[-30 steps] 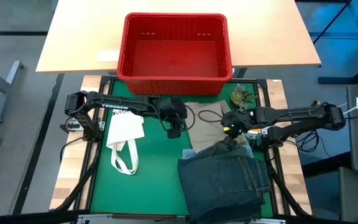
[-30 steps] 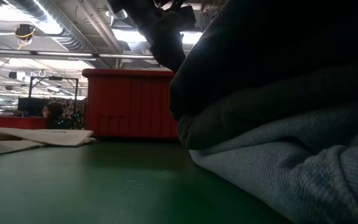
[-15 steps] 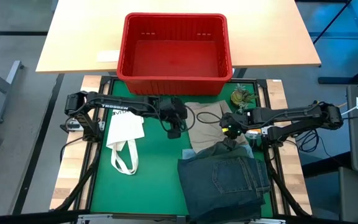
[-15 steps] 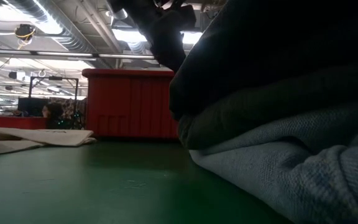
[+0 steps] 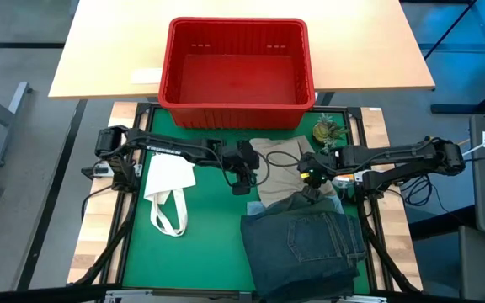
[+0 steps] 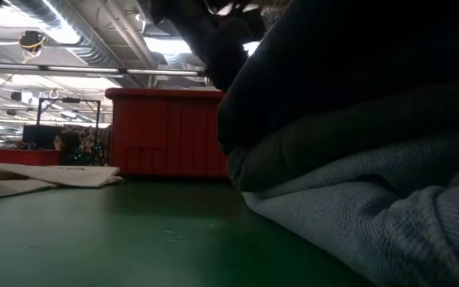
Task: Fold Laundry from Bin
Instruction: Fold the brown shorts, then stack the brown shorts on top of the dark blue jeans
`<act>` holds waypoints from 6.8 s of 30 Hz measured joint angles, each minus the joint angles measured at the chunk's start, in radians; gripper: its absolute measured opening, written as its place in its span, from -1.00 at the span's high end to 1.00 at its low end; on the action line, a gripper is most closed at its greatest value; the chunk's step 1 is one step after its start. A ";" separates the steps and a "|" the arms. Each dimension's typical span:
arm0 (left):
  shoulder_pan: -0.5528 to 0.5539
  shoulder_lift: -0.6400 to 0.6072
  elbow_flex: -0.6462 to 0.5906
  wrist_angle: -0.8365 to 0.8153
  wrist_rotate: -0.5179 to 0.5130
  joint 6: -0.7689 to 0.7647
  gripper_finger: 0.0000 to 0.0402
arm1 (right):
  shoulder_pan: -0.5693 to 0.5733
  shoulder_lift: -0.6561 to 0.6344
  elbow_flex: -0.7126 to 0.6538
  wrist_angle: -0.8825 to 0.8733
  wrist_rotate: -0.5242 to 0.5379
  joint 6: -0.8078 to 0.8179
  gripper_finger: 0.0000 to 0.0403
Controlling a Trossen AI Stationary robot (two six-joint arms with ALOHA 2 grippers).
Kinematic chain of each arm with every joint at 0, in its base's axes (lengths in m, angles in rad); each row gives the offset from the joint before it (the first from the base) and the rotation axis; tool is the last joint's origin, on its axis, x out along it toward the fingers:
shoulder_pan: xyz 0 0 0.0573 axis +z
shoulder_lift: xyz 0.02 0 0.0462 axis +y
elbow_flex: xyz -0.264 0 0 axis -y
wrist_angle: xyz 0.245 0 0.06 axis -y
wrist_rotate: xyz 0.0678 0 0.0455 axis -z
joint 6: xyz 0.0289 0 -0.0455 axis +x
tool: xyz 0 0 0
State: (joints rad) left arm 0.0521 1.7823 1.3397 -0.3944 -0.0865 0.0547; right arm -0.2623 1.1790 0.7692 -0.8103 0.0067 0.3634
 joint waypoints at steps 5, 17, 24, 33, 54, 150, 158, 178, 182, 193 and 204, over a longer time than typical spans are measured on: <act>-0.013 0.048 0.000 0.090 -0.001 0.000 0.32 | 0.000 0.001 0.000 0.008 -0.001 0.000 0.86; -0.009 0.164 0.000 0.310 -0.005 0.008 0.32 | 0.000 0.015 0.000 -0.004 -0.002 0.002 0.14; 0.023 0.275 0.000 0.367 -0.007 0.008 0.32 | 0.000 0.016 0.071 -0.088 -0.096 -0.019 -0.04; 0.066 0.315 0.001 0.279 0.000 0.001 0.32 | 0.000 0.015 0.205 -0.130 -0.062 -0.146 -0.04; 0.081 0.116 -0.001 -0.328 -0.061 0.052 0.32 | 0.000 0.131 0.223 0.264 0.039 -0.185 -0.04; 0.223 0.091 -0.004 -0.176 -0.230 -0.094 0.32 | -0.254 0.606 0.513 0.118 0.189 -0.263 -0.04; 0.192 -0.015 -0.004 -0.239 -0.107 -0.149 0.32 | -0.254 0.474 0.537 -0.049 0.111 -0.287 -0.04; 0.147 -0.106 -0.003 -0.576 0.071 -0.259 0.32 | -0.314 0.258 0.426 -0.367 -0.238 -0.449 -0.04; 0.135 -0.135 -0.003 -0.601 0.028 -0.261 0.32 | -0.387 0.138 0.268 -0.202 -0.252 -0.337 -0.04; 0.136 -0.249 -0.228 -0.404 0.065 -0.342 0.32 | -0.419 0.092 0.049 0.040 -0.250 -0.175 -0.04; 0.109 -0.409 -0.560 0.001 0.112 -0.551 0.32 | -0.419 0.190 0.027 0.185 -0.195 -0.071 -0.04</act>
State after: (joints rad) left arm 0.1610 1.3731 0.7800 -0.3934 0.0254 -0.4958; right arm -0.6811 1.3694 0.7963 -0.6250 -0.1886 0.2925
